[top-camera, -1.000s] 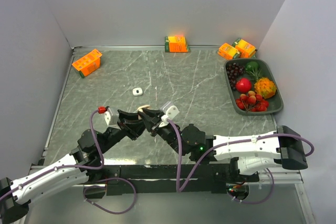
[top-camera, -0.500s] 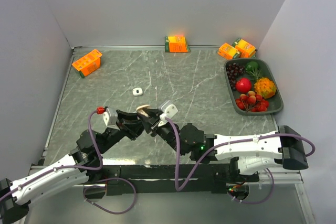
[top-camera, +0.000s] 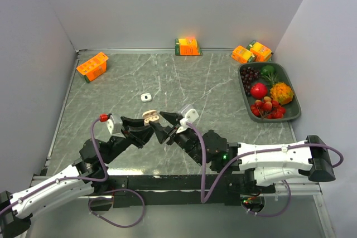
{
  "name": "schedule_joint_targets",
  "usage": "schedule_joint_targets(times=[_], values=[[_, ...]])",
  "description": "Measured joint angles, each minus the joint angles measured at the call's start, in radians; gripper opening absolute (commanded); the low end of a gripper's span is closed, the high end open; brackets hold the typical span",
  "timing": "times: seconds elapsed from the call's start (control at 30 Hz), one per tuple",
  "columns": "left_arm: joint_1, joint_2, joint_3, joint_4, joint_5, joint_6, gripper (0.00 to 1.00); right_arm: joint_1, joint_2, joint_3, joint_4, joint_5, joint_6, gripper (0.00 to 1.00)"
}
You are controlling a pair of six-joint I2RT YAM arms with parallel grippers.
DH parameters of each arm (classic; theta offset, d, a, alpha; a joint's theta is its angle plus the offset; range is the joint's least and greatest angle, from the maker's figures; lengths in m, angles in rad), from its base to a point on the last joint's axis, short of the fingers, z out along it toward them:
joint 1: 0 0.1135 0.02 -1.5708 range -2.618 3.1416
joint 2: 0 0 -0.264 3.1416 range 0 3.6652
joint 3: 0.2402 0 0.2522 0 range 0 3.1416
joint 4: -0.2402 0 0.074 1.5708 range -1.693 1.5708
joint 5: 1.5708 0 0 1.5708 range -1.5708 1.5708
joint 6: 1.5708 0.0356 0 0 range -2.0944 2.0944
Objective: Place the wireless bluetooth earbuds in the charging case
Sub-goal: Pick up the earbud from the center of the board.
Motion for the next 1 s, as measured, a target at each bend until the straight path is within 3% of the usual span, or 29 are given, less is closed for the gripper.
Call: schedule_joint_targets(times=[0.5, 0.63, 0.77, 0.83, 1.0], values=[[0.000, 0.000, 0.000, -0.005, -0.029, 0.011, 0.01, 0.000, -0.072, -0.013, -0.082, 0.070, 0.045, 0.62], [0.000, -0.009, 0.000, -0.046, -0.063, 0.012, 0.01, -0.100, -0.170, -0.011, -0.328, 0.088, 0.239, 0.62], [0.000, -0.026, 0.000, -0.098, -0.117, 0.011, 0.01, -0.380, -0.224, 0.014, -0.685, -0.042, 0.494, 0.62], [0.000, -0.037, 0.000, -0.121, -0.142, 0.010, 0.01, -0.459, -0.187, 0.018, -0.829, -0.127, 0.583, 0.62], [0.000, -0.081, 0.000, -0.157, -0.195, -0.002, 0.01, -0.466, 0.019, 0.035, -1.038, -0.363, 0.725, 0.62]])
